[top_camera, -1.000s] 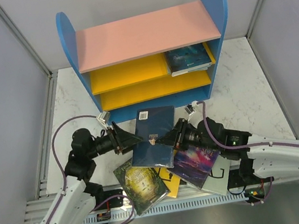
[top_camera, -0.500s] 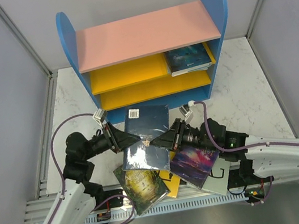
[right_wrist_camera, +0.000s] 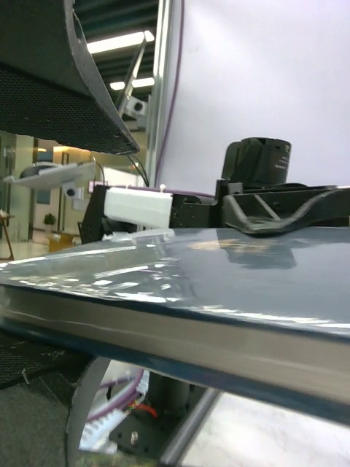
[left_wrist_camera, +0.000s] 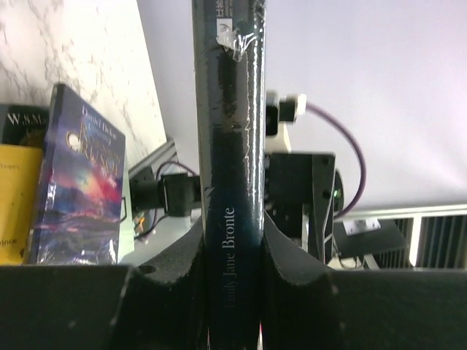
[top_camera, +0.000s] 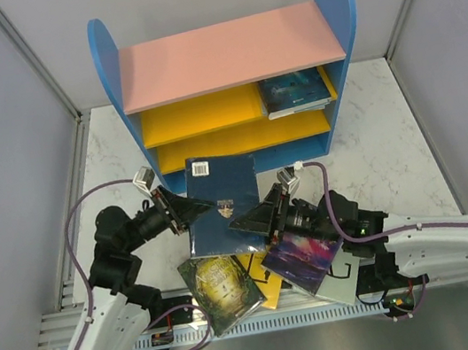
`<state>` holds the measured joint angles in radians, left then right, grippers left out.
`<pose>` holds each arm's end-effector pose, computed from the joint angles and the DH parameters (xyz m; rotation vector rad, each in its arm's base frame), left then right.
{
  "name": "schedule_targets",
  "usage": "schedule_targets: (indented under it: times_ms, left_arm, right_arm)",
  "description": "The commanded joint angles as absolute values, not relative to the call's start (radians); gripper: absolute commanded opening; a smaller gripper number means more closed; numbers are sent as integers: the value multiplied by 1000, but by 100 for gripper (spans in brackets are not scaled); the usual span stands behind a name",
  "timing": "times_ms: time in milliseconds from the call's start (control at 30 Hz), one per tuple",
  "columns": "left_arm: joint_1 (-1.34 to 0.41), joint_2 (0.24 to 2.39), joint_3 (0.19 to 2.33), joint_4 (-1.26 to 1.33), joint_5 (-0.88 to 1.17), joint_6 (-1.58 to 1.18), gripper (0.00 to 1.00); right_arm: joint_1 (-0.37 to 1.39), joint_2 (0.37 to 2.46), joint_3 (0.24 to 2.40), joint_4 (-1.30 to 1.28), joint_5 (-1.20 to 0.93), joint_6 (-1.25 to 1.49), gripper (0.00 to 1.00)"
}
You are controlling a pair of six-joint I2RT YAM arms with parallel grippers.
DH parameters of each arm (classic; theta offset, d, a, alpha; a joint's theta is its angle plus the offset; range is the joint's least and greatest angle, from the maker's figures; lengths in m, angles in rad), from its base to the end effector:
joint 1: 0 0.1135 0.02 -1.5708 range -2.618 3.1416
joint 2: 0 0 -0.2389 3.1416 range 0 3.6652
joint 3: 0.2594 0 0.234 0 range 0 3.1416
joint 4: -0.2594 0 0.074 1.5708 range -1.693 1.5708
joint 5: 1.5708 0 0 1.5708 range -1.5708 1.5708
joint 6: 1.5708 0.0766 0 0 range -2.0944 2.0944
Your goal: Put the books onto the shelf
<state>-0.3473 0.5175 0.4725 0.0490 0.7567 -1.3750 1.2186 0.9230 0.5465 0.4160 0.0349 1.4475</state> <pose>0.1426 -0.1076 0.2820 -0.2596 1.9238 -1.8402 0.0917 0.2419 0.2826 0.2587 1.9395 1.9699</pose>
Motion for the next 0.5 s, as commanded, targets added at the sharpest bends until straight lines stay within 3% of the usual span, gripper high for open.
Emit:
schedule_targets:
  times_ms: [0, 167, 467]
  left_arm:
    - [-345, 518, 615, 43, 623, -1365, 2]
    - [-345, 558, 716, -26, 532, -1344, 2]
    - [-345, 561, 738, -95, 512, -1325, 2]
  right_arm:
    - [1259, 922, 577, 537, 124, 1500, 85]
    - [1307, 959, 725, 433, 201, 1439, 81]
    - [1316, 882, 730, 391, 396, 1425, 67]
